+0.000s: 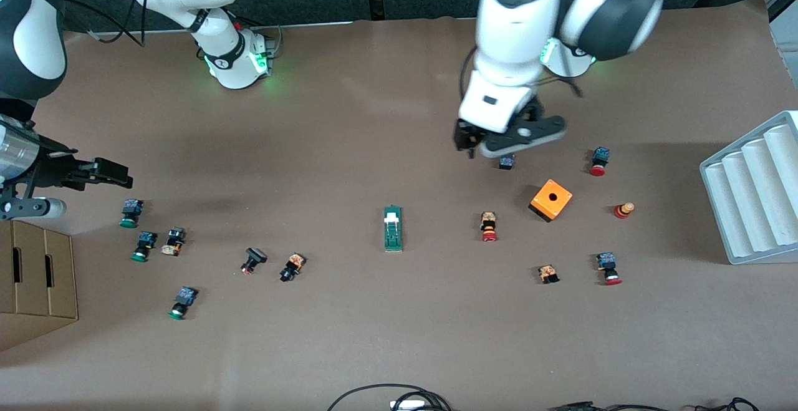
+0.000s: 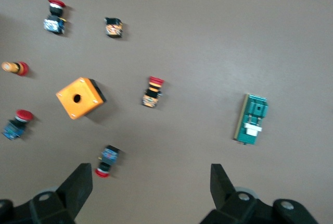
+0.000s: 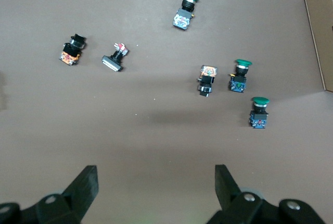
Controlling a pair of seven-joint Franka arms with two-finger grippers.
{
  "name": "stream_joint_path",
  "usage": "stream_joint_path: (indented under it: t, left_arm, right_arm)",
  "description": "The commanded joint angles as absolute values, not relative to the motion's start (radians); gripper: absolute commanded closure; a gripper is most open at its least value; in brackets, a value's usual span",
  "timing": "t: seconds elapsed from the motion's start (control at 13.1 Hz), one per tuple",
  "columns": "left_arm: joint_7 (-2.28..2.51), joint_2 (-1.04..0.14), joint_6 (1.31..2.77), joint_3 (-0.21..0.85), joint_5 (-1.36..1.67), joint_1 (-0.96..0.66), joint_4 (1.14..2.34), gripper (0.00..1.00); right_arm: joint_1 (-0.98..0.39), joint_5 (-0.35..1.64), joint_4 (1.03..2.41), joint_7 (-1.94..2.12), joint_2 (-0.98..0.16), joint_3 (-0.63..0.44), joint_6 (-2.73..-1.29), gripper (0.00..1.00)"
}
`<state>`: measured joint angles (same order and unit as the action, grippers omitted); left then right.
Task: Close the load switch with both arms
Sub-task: 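Move the left gripper over the green load switch base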
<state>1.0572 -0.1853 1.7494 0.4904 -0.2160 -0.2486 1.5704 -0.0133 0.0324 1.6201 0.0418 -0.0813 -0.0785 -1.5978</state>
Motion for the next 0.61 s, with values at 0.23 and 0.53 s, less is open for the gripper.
stream_joint_path:
  t: [0.23,0.53]
  left_arm:
    - [1.328,-0.354,1.817,0.486,-0.382,-0.409,1.462,0.00]
    - [1.468,-0.455,1.902,0.486,-0.588,-0.520,1.471,0.01]
  right_arm:
    - [-0.006,0.023,1.594,0.043,-0.095,-0.072,-1.597,0.00]
    - [-0.009,0.020,1.594,0.041,-0.104,-0.071,-1.597,0.00]
